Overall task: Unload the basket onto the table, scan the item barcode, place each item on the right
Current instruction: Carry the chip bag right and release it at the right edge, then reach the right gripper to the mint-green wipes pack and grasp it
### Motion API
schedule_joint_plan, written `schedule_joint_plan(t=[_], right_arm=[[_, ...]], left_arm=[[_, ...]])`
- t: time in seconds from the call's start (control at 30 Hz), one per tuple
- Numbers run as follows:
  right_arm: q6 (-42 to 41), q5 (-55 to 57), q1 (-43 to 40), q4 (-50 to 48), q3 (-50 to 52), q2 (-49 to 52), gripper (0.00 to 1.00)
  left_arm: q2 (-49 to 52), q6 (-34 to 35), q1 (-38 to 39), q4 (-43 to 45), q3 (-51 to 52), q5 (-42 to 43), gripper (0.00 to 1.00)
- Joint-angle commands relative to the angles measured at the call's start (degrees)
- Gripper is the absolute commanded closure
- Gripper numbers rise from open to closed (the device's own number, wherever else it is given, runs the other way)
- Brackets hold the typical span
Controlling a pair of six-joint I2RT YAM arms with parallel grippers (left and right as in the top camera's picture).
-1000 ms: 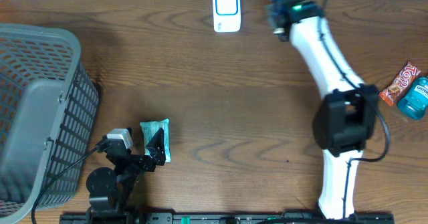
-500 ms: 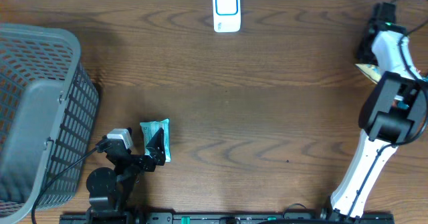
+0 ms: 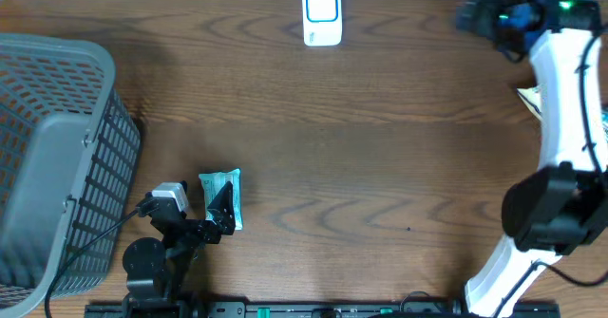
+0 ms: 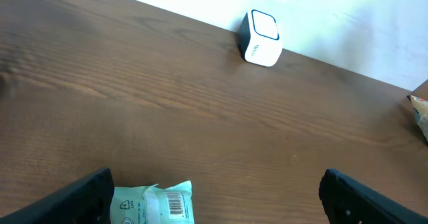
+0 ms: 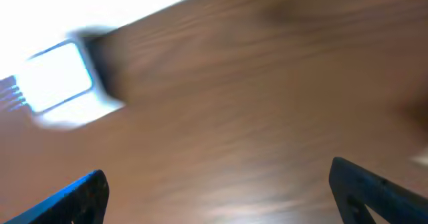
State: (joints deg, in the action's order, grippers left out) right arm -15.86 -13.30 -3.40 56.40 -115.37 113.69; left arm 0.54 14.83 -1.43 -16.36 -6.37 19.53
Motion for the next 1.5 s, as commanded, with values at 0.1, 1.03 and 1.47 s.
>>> schedule_joint_plan(t=[0.1, 1.03, 1.47], right_arm=[[4.6, -11.4, 12.9, 11.6, 1.2, 3.5, 0.01], [-7.3, -43.1, 47.0, -34.1, 36.1, 5.2, 0.70], [-25.2, -31.7, 55.9, -51.0, 36.3, 16.8, 0.99]], left_arm=[[-0.3, -0.1, 0.1, -1.4, 0.8, 0.1, 0.02], [-0.3, -22.6, 0.1, 15.6, 0.8, -13.9, 0.02], [-0.3, -23.0, 0.1, 15.3, 0.8, -13.8, 0.02]])
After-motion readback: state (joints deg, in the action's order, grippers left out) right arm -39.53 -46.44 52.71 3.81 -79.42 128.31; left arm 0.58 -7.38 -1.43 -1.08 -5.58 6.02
